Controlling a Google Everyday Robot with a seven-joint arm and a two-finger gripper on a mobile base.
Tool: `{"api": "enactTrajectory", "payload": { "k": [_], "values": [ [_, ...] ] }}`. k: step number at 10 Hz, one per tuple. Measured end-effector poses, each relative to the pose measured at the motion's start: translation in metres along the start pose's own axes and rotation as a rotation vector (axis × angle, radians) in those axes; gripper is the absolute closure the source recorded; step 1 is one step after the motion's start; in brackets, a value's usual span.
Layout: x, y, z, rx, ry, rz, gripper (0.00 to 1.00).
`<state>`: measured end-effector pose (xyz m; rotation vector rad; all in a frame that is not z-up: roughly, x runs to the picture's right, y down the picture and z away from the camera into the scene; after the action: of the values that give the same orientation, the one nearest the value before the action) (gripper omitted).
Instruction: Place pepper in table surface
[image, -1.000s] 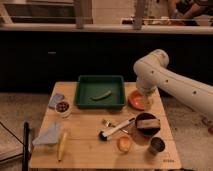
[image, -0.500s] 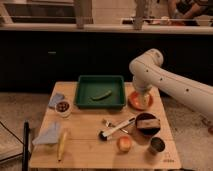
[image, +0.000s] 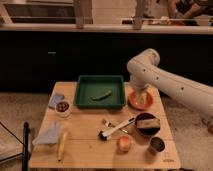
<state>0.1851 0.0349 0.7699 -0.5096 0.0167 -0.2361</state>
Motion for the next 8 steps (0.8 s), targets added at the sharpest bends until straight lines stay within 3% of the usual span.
{"api": "enactTrajectory", "payload": {
  "k": [3, 8],
  "values": [
    [-0.005, -0.009, 0.011, 0.007, -0.016, -0.004, 0.2],
    [-0.016, -0.022, 0.038, 0.017, -0.076, 0.01, 0.2]
  ]
}}
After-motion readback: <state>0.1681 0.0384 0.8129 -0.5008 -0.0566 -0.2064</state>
